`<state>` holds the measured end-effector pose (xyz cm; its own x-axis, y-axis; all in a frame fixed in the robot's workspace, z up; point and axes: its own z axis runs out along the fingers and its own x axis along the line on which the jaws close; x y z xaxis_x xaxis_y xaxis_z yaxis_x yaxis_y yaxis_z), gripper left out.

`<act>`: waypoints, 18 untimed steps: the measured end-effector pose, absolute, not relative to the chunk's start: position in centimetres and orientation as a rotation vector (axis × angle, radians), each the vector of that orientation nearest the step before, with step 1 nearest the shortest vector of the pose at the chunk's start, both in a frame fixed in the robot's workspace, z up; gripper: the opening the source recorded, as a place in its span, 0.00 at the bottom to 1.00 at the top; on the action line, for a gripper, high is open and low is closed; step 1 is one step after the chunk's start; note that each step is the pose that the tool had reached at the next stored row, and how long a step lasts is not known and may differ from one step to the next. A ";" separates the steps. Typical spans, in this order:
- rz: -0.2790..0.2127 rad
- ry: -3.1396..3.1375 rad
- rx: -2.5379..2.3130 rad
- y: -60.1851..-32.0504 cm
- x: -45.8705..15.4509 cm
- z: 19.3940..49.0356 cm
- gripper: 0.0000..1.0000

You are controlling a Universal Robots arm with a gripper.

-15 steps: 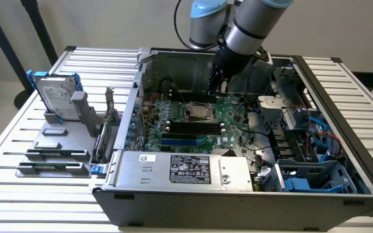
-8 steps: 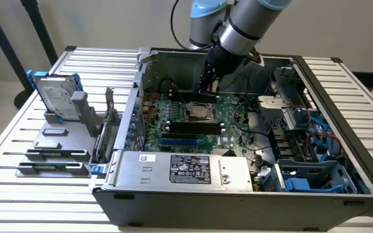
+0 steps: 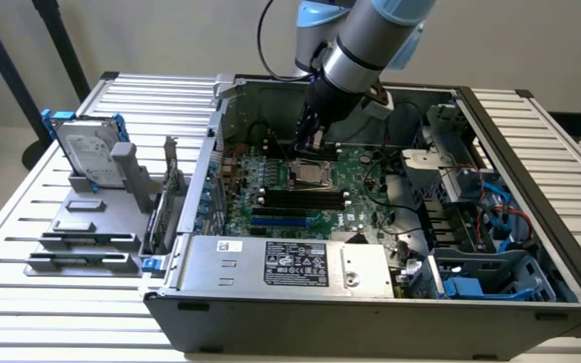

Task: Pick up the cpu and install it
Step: 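Close the cpu cover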

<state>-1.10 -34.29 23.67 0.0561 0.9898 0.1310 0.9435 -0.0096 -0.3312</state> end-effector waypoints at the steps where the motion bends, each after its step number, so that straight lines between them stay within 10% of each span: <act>1: 0.197 -1.945 -2.012 -34.3 -1.2 23.5 0.11; 18: 0.182 -1.873 -2.076 -34.3 -1.5 20.4 0.11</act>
